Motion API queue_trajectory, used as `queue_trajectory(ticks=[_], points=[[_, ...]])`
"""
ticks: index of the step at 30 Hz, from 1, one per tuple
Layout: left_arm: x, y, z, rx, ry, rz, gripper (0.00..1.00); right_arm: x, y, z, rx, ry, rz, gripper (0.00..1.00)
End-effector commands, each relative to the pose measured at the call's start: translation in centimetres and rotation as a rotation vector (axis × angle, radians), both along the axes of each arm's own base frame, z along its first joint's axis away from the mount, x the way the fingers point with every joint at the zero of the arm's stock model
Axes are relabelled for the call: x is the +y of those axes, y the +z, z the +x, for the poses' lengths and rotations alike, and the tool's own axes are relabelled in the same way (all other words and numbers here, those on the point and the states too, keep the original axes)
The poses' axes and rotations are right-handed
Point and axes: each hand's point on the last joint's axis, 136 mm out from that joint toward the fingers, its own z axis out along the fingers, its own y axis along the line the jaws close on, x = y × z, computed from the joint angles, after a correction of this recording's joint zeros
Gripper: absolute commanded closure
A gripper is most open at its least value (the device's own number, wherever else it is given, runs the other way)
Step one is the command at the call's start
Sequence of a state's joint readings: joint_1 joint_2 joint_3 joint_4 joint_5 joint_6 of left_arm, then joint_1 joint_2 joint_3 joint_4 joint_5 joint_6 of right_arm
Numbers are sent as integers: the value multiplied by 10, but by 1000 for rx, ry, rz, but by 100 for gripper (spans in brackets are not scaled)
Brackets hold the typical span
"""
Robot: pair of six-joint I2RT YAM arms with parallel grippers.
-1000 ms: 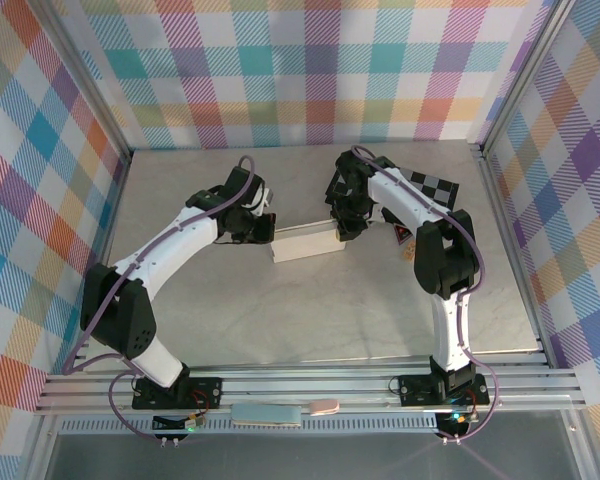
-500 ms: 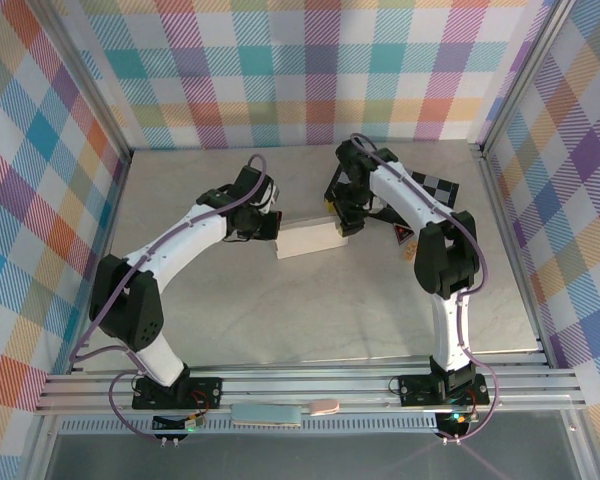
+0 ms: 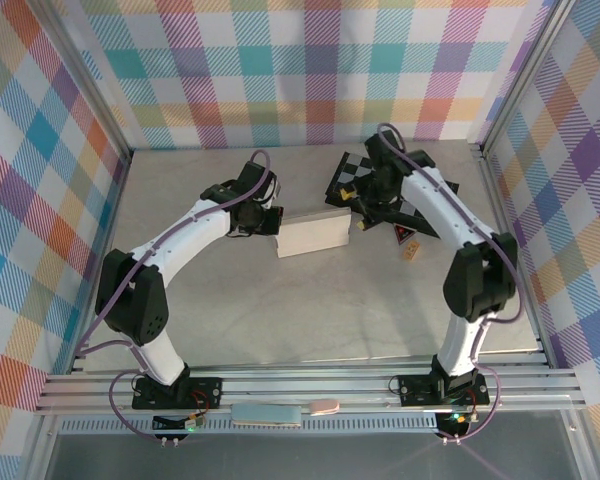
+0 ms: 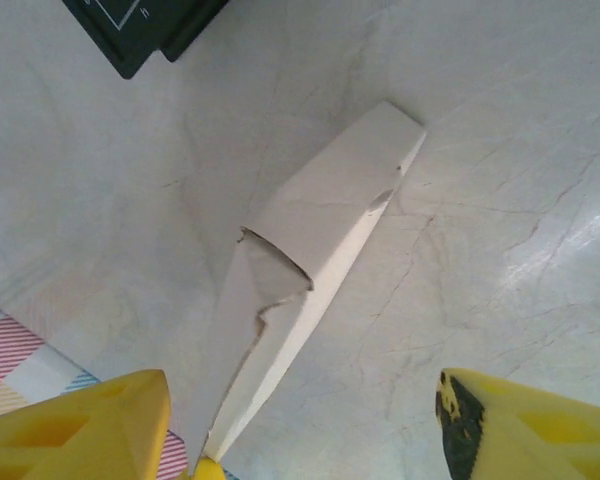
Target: Fold the paper box
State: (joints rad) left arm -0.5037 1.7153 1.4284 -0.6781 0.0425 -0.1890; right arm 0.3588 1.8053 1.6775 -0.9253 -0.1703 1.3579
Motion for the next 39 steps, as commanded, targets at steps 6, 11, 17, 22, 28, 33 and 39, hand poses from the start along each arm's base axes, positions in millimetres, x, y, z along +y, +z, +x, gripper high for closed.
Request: queue_trajectory(ticks=[6, 11, 17, 22, 28, 33, 39], points=[[12, -52, -36, 197, -34, 125, 100, 5, -7, 14, -139, 21, 145, 39], [11, -52, -36, 198, -36, 127, 100, 12, -19, 13, -110, 11, 189, 44], [10, -49, -36, 194, -34, 122, 100, 11, -24, 6, -94, 9, 179, 59], [9, -48, -36, 191, -33, 119, 100, 11, -43, -1, -54, -7, 180, 68], [8, -40, -37, 184, -24, 95, 100, 6, -52, -7, -31, -17, 145, 80], [1, -16, -40, 148, -1, 8, 82, 5, -60, -12, -5, -11, 127, 84], [6, 25, -41, 134, 192, -215, 62, 4, -66, -19, 13, -7, 118, 86]])
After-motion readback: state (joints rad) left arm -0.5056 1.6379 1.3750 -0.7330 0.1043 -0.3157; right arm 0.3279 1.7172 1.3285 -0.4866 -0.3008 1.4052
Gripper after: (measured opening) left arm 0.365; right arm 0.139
